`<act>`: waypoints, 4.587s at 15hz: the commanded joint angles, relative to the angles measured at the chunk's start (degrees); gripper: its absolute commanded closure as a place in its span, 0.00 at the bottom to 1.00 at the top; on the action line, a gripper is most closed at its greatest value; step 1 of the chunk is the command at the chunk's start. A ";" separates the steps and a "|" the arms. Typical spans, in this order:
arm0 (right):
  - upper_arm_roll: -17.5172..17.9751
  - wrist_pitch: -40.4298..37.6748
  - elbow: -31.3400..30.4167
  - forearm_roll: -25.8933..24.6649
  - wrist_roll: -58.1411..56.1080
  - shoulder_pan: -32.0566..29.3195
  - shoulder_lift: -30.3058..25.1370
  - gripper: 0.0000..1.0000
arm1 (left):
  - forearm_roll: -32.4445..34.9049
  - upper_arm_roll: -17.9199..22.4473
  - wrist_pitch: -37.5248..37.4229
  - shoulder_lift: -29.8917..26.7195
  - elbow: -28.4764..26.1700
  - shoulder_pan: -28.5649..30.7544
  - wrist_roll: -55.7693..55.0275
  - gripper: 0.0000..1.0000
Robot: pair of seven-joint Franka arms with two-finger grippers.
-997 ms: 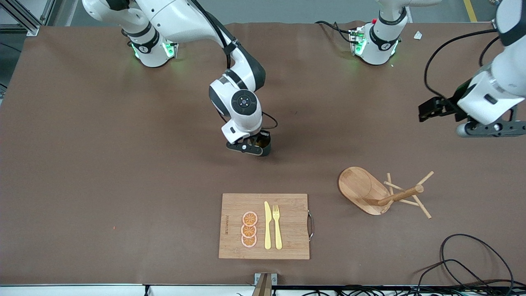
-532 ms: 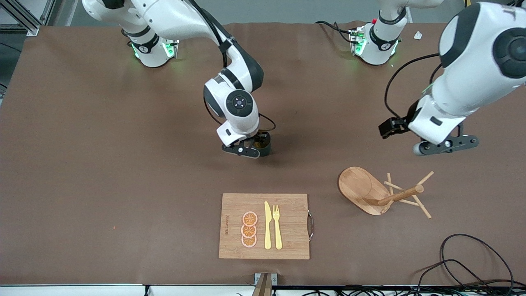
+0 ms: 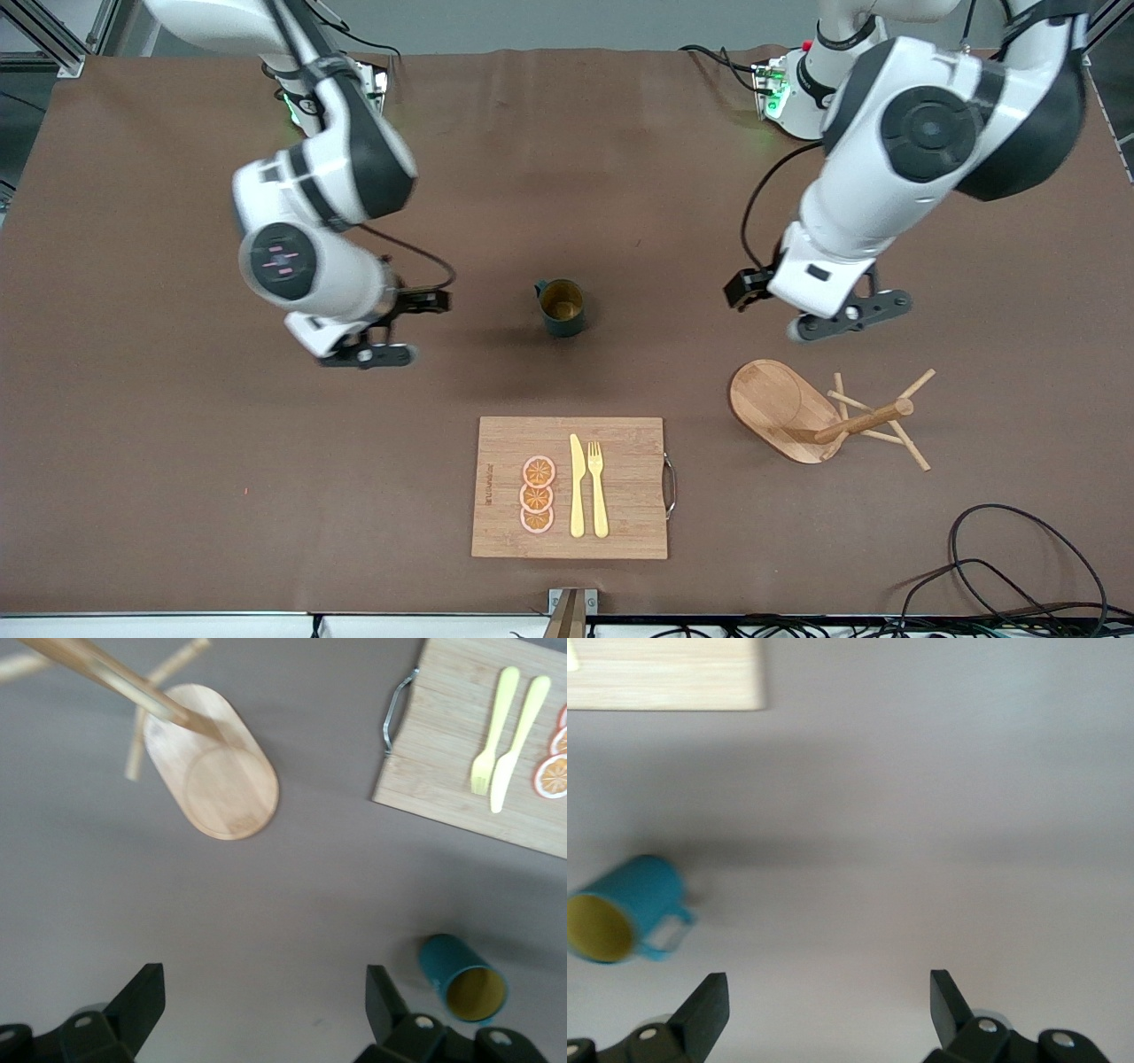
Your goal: Pass cup and hang on rack
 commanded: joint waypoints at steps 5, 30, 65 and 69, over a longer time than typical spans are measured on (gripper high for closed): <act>1.16 -3.40 -4.06 -4.12 -16.99 -15.93 -8.07 0.00 | 4.09 0.41 4.67 5.38 1.72 -9.94 -16.21 0.00; 1.78 -13.24 7.54 -7.46 -19.03 -25.79 -9.57 0.00 | 36.70 5.85 7.06 31.65 11.73 -44.74 -81.08 0.03; -0.07 -17.38 -3.10 -7.11 -19.03 -24.21 -29.79 0.00 | 38.28 11.49 10.84 41.42 15.17 -47.92 -89.71 0.42; -0.50 -17.82 -3.10 -6.93 -19.11 -24.47 -29.70 0.00 | 38.28 12.02 11.28 41.51 15.08 -47.92 -88.92 0.48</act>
